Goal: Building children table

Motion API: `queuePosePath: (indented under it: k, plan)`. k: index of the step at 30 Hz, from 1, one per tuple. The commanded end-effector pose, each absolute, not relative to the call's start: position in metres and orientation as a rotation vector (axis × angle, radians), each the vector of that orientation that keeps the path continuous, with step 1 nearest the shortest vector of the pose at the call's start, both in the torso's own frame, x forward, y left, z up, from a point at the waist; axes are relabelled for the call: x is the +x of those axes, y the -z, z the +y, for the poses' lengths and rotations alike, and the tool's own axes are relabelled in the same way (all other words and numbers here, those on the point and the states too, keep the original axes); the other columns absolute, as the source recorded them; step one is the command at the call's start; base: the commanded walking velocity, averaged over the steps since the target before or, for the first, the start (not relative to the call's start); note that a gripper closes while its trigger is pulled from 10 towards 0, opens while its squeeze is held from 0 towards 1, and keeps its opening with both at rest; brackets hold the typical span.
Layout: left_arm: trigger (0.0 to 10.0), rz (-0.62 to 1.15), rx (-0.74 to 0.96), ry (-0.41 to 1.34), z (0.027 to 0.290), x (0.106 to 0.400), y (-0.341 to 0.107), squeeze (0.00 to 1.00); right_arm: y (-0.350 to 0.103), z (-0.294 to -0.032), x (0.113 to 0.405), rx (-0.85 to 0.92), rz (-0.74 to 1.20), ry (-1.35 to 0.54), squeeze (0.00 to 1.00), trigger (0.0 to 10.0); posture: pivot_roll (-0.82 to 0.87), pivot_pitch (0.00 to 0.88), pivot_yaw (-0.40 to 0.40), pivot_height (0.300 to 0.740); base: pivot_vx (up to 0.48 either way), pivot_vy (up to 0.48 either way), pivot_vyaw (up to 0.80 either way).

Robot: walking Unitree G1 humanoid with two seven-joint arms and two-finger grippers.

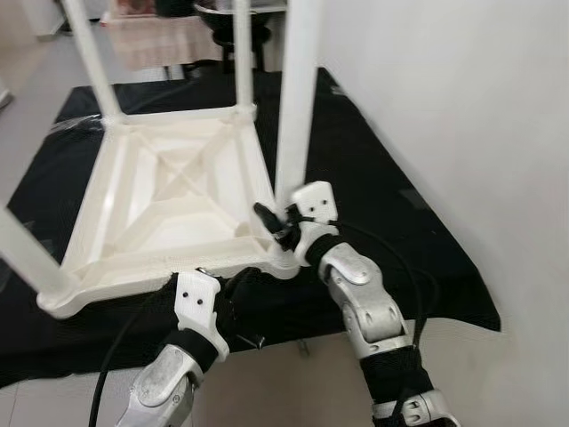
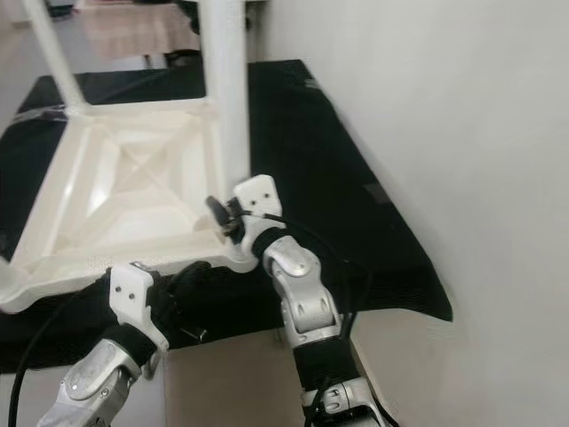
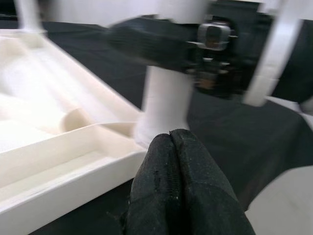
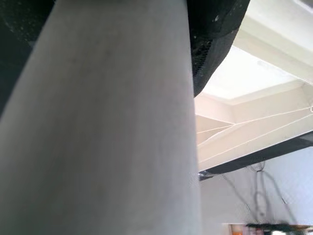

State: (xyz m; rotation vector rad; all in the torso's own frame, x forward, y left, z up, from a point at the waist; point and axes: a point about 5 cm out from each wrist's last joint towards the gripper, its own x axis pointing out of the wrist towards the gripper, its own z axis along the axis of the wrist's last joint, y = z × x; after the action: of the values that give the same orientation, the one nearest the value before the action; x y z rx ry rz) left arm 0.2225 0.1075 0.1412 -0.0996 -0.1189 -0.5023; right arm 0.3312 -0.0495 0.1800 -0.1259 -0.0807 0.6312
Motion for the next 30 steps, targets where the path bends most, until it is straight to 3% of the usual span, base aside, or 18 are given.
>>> queuePosePath:
  k: [1,2,5,6,13,14,16,19,27,28,29,30]
  plan:
    - [10.0,-0.102,-0.099,0.504,0.108,0.223,-0.136,0.0,-0.16,-0.049,0.335,-0.185,0.032,-0.639,0.0,1.6,0.03,0.112,-0.044,0.74,0.0,0.0,0.0]
    - [10.0,-0.104,-0.098,0.501,0.108,0.223,-0.136,0.0,-0.165,-0.048,0.338,-0.172,0.028,-0.635,0.0,10.0,0.03,0.111,-0.044,0.74,0.0,0.0,0.0]
    - [10.0,-0.105,-0.097,0.499,0.108,0.223,-0.136,0.0,-0.17,-0.047,0.338,-0.154,0.021,-0.649,0.0,10.0,0.03,0.111,-0.044,0.74,0.0,0.0,0.0]
    - [10.0,-0.106,-0.097,0.498,0.108,0.223,-0.136,0.0,-0.174,-0.046,0.337,-0.142,0.012,-0.663,1.0,10.0,0.03,0.11,-0.044,0.74,0.0,0.0,0.0]
    - [10.0,-0.102,-0.103,0.507,0.108,0.223,-0.136,0.0,-0.205,-0.045,0.338,-0.083,-0.117,-1.018,1.0,10.0,0.03,0.113,-0.039,0.74,0.0,0.0,0.0]
    - [10.0,-0.102,-0.102,0.508,0.107,0.223,-0.136,0.0,-0.209,-0.048,0.34,-0.112,-0.132,-1.086,0.0,10.0,0.03,0.113,-0.039,0.74,0.0,0.0,0.0]
    - [10.0,-0.102,-0.102,0.508,0.107,0.223,-0.136,0.0,-0.209,-0.048,0.34,-0.112,-0.132,-1.086,0.0,10.0,0.03,0.113,-0.039,0.74,0.0,0.0,0.0]
    - [10.0,-0.101,-0.101,0.508,0.107,0.223,-0.136,0.0,-0.213,-0.055,0.346,-0.159,-0.127,-1.24,0.0,10.0,0.05,0.114,-0.039,0.74,0.0,0.0,0.0]
    - [10.0,-0.101,-0.1,0.508,0.107,0.22,-0.136,0.0,-0.192,-0.072,0.35,-0.176,0.066,-1.478,0.0,10.0,0.08,0.111,-0.035,0.74,0.0,0.0,0.0]
    - [10.0,-0.1,-0.1,0.509,0.107,0.219,-0.136,0.0,-0.19,-0.074,0.352,-0.163,0.082,-1.471,0.0,4.2,0.08,0.108,-0.034,0.74,0.0,0.0,0.0]
    - [10.0,-0.1,-0.1,0.509,0.107,0.219,-0.136,0.0,-0.19,-0.074,0.352,-0.163,0.082,-1.471,0.0,4.2,0.08,0.108,-0.034,0.74,0.0,0.0,0.0]
    - [10.0,-0.099,-0.099,0.51,0.106,0.219,-0.135,0.0,-0.188,-0.075,0.355,-0.156,0.095,-1.459,0.0,0.0,0.08,0.107,-0.036,0.74,0.0,0.0,0.0]
